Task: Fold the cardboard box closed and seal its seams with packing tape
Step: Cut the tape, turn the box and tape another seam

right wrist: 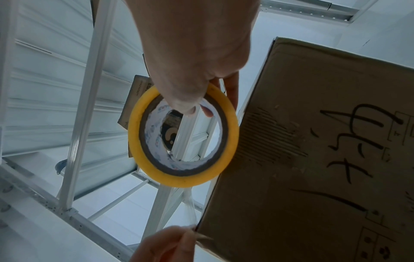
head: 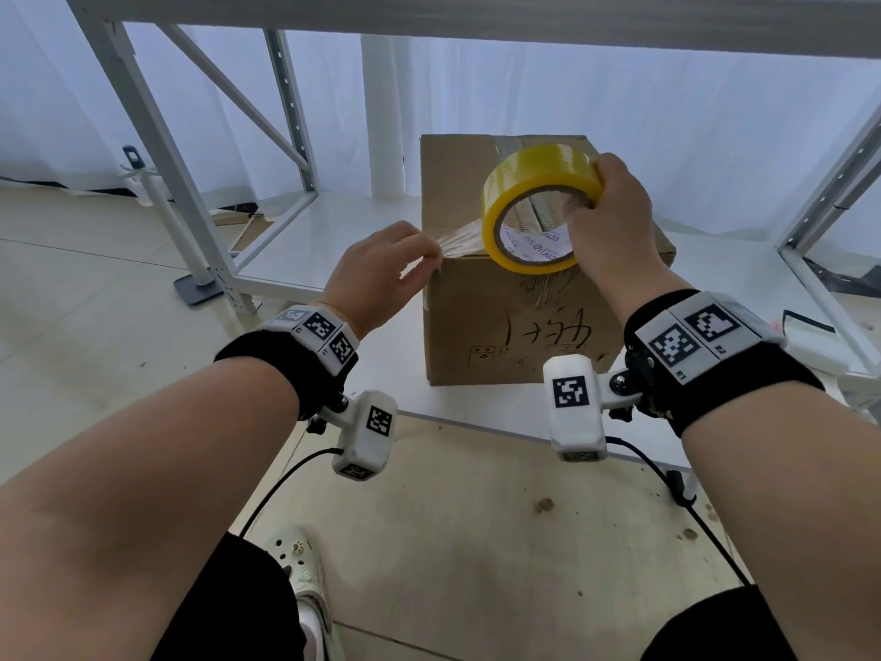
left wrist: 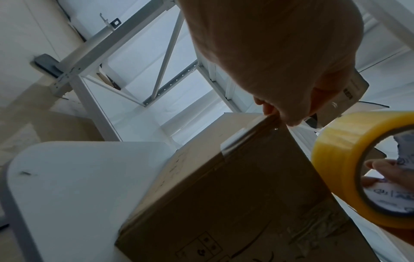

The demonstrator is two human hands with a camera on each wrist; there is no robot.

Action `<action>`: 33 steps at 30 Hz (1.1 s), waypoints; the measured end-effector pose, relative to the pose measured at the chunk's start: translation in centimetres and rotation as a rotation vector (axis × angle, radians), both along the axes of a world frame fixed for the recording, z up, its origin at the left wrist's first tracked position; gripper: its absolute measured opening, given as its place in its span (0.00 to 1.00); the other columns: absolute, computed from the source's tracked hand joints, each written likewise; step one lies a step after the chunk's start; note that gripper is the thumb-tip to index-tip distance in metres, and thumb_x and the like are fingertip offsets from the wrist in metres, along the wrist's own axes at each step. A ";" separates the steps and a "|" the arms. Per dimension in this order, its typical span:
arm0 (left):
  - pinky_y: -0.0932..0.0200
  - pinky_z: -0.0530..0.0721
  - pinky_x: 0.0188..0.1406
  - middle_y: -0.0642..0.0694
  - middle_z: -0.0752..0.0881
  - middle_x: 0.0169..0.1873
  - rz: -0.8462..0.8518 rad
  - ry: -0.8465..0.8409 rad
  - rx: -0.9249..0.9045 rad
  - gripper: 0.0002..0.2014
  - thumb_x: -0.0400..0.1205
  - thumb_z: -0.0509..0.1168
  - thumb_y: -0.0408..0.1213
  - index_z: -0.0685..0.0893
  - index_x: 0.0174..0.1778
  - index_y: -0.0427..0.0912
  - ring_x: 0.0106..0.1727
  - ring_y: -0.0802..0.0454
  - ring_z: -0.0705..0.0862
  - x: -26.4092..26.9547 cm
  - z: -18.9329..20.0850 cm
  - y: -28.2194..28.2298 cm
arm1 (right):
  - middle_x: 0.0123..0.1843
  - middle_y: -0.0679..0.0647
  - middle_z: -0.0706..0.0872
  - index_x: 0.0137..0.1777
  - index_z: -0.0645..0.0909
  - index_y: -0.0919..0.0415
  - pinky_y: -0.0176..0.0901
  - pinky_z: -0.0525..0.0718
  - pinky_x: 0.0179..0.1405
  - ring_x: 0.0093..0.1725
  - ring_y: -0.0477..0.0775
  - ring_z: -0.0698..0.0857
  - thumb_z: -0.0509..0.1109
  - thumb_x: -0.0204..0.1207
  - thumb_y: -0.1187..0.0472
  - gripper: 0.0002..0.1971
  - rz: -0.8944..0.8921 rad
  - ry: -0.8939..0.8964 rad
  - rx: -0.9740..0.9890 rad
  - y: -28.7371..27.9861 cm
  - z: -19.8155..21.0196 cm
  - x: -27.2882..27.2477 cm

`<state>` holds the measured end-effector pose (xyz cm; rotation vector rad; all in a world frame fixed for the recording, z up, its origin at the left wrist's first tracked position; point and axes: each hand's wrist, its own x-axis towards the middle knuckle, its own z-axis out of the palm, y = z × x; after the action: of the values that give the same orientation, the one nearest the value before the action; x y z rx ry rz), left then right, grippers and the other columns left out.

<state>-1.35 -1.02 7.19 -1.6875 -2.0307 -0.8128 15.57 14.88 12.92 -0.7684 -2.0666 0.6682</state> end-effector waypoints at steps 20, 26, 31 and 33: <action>0.56 0.74 0.68 0.49 0.83 0.66 0.041 -0.228 -0.088 0.18 0.80 0.69 0.36 0.83 0.66 0.46 0.66 0.48 0.81 0.3 0.0 0.5 | 0.68 0.60 0.72 0.76 0.68 0.51 0.49 0.73 0.59 0.67 0.62 0.73 0.59 0.75 0.77 0.31 0.136 -0.351 0.322 -2.5 3.0 0.5; 0.60 0.70 0.70 0.51 0.81 0.68 0.042 -0.195 -0.145 0.18 0.82 0.66 0.35 0.81 0.69 0.47 0.69 0.52 0.79 0.2 0.4 0.7 | 0.65 0.52 0.67 0.75 0.62 0.51 0.48 0.71 0.54 0.63 0.56 0.71 0.69 0.76 0.46 0.31 0.235 -0.421 -0.099 -2.5 5.3 0.4; 0.55 0.70 0.74 0.51 0.76 0.73 0.072 -0.113 -0.212 0.20 0.85 0.62 0.37 0.75 0.75 0.48 0.74 0.52 0.73 0.2 0.3 1.0 | 0.68 0.57 0.77 0.74 0.69 0.62 0.47 0.73 0.57 0.66 0.58 0.76 0.65 0.70 0.29 0.42 0.028 -0.425 0.036 -3.2 5.0 -1.2; 0.55 0.68 0.73 0.52 0.73 0.75 0.096 -0.052 -0.259 0.22 0.86 0.59 0.38 0.71 0.77 0.49 0.76 0.51 0.70 0.2 0.4 1.4 | 0.68 0.57 0.78 0.73 0.71 0.62 0.45 0.72 0.54 0.66 0.58 0.77 0.68 0.71 0.34 0.39 0.004 -0.416 0.076 -3.5 4.8 -1.8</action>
<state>-1.17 0.35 7.59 -1.6994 -2.3165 -0.5883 13.72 11.40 17.68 -0.9184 -2.4530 0.4545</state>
